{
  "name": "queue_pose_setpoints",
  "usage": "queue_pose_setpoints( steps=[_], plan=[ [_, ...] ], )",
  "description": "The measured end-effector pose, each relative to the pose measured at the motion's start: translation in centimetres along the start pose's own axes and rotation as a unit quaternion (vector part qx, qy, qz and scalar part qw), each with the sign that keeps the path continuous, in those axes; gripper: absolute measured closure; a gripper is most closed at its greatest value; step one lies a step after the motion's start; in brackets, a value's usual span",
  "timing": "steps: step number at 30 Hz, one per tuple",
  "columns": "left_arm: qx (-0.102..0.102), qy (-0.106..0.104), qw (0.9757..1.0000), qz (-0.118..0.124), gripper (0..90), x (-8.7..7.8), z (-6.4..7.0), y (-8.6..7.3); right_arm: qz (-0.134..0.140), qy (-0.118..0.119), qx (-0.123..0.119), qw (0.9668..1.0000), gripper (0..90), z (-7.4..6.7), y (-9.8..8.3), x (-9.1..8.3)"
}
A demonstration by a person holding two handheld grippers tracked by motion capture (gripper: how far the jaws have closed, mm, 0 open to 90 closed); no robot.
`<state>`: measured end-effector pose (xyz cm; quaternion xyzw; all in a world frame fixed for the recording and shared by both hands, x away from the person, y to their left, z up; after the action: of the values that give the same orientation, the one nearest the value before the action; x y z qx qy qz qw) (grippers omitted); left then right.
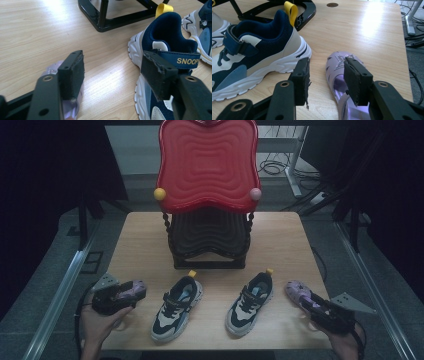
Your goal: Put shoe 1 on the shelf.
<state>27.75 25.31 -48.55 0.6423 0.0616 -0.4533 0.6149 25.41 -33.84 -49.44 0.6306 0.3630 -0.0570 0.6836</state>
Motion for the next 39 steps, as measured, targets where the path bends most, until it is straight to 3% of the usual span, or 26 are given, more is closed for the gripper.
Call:
queue_pose_setpoints(
  steps=[5,9,13,19,26,27,30,35,39],
  plan=[
    [-0.009,0.01,0.9999,0.0,37.4,-0.9,0.0,-0.8,-0.006,0.016,-0.009,0.9998,56.4,0.1,0.4,0.3],
    [-0.018,0.014,0.9996,0.016,37.4,-2.7,-0.3,-1.4,-0.014,0.023,-0.021,0.9994,55.4,0.1,0.5,0.7],
    [-0.03,0.032,0.9987,0.025,42.7,-4.5,-1.2,-2.6,-0.02,0.024,-0.025,0.9992,54.7,0.3,0.2,1.0],
    [-0.038,0.042,0.9983,0.015,49.3,-5.8,-2.0,-4.5,-0.022,0.022,-0.029,0.9991,53.5,0.2,0.2,1.2],
    [-0.038,0.03,0.9987,-0.015,57.8,-4.6,-1.8,-6.6,-0.017,0.015,-0.026,0.9994,52.9,0.3,0.2,0.8],
    [-0.036,0.031,0.9984,-0.029,58.6,-3.8,-1.8,-7.2,-0.016,0.012,-0.021,0.9996,52.9,0.5,0.1,0.7],
    [-0.037,0.037,0.9979,-0.037,60.5,-3.3,-1.9,-7.4,-0.016,0.01,-0.018,0.9997,52.9,0.6,0.0,0.7],
    [-0.033,0.022,0.9979,-0.05,62.5,-2.7,-2.0,-7.1,-0.016,0.009,-0.014,0.9997,52.9,0.6,-0.1,0.8],
    [-0.026,0.026,0.9974,-0.061,64.6,-2.3,-2.1,-7.0,-0.02,0.003,-0.005,0.9998,53.0,0.8,-0.3,0.9]
  ],
)
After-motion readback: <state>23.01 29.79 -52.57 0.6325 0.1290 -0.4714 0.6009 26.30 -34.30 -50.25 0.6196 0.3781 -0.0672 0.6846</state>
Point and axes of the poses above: each handheld gripper's, and its own axes: x roughly forward along the jaws, y roughly out of its top, z roughly to its right, the point moved 4 cm from there along x, roughly forward along the jaws, and after that the axes turned 5 degrees about -z, right-handed, at the moved point
